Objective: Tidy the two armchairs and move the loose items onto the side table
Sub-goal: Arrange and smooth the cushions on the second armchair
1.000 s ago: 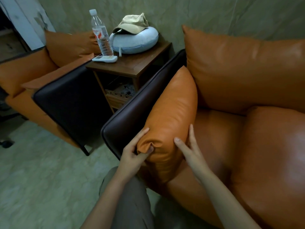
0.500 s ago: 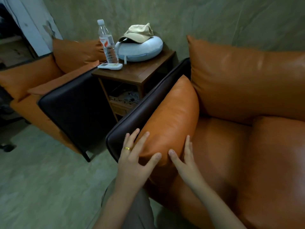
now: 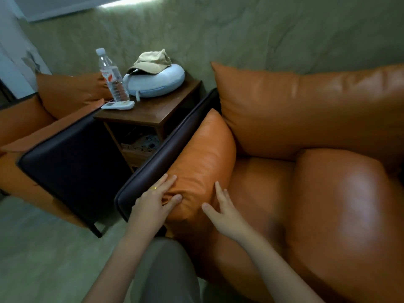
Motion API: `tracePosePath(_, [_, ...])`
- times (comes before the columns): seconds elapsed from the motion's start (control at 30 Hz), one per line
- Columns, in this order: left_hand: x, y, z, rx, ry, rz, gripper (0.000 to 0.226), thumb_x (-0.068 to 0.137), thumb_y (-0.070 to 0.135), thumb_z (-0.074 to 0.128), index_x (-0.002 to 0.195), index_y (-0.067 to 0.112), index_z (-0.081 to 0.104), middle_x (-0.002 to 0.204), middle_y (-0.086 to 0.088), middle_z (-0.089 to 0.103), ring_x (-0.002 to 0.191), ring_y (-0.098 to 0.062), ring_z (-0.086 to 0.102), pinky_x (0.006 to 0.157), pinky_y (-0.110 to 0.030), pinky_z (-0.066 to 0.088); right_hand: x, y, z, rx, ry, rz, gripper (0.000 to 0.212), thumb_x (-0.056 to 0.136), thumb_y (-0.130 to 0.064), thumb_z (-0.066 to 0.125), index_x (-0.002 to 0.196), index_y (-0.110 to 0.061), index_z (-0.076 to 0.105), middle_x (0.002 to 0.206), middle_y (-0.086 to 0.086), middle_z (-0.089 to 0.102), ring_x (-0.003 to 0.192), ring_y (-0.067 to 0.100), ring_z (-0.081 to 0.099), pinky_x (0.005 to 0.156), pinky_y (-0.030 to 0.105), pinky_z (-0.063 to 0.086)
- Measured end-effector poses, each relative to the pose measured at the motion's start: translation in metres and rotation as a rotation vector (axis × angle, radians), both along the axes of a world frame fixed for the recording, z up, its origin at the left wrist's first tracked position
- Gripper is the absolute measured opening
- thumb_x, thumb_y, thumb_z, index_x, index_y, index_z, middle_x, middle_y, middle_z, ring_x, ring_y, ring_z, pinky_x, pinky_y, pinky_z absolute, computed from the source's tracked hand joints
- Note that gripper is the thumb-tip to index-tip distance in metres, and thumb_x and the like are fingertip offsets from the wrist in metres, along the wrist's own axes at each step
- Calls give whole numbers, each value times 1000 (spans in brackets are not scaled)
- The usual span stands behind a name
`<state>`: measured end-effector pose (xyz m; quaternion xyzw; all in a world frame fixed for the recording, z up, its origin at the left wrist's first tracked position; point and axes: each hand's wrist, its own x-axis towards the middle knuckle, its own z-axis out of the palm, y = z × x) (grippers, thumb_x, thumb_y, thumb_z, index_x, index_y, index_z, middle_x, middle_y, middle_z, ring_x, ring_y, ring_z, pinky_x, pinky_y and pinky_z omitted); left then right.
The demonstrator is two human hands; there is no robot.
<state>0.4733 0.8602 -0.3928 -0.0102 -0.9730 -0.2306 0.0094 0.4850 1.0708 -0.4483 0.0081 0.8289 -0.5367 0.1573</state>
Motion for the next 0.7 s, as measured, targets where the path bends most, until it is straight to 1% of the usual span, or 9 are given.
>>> tracePosePath(0.03, [5,9,3,-129,-11,22,55,96,54,52,147,52,33,161,18,28,147,-20,31,115,-56,29,6,14,2,32,33,9,83,95,-62,50,156,-49,-5,168,-6,-8,155,17,2,119,36,17])
tracePosePath(0.1, [20,39,6,-367,125,-12,51,101,36,49,150,42,36,160,9,34,149,-25,27,117,-63,17,21,49,8,130,117,-29,77,97,-54,51,156,-49,1,168,-8,1,154,13,3,120,35,16])
tracePosePath(0.17, [34,80,5,-342,243,-122,52,99,23,49,149,36,41,157,7,40,148,-23,31,119,-59,14,36,88,16,313,208,-79,72,100,-48,49,157,-45,6,168,-7,8,155,13,3,124,41,10])
tracePosePath(0.23, [39,122,-5,-122,171,-265,51,102,22,45,151,35,39,156,11,39,148,-16,31,122,-45,14,47,125,26,434,248,-135,68,101,-43,47,159,-39,10,167,-4,15,155,16,3,125,44,2])
tracePosePath(0.33, [36,181,-31,232,-114,-389,45,106,31,41,151,31,39,155,9,42,143,-9,37,114,-23,25,64,166,39,582,262,-214,65,100,-47,43,158,-39,14,165,-7,23,155,17,6,123,49,-6])
tracePosePath(0.43, [34,235,-62,454,-360,-377,48,106,34,41,151,18,40,153,3,41,143,-12,36,103,-10,22,84,198,42,829,204,-256,66,97,-57,37,157,-43,14,166,-13,14,155,18,-3,118,62,-12])
tracePosePath(0.53, [47,278,-83,717,-541,-258,52,106,35,36,151,10,38,156,-6,39,144,-19,35,113,-19,24,102,229,35,803,116,-347,67,93,-69,32,155,-49,15,167,-16,-2,154,20,-14,112,71,-7])
tracePosePath(0.63, [63,314,-89,886,-497,-119,48,107,26,35,152,9,35,158,-7,36,138,-12,36,104,-17,27,115,258,28,690,52,-429,69,90,-74,32,153,-55,9,166,-19,-8,153,20,-17,113,74,1])
tracePosePath(0.7, [75,331,-86,913,-445,-134,49,107,29,37,153,13,35,155,-1,39,139,-13,36,110,-22,27,126,276,24,611,47,-487,67,91,-74,33,152,-57,9,165,-22,-7,154,18,-14,117,69,4])
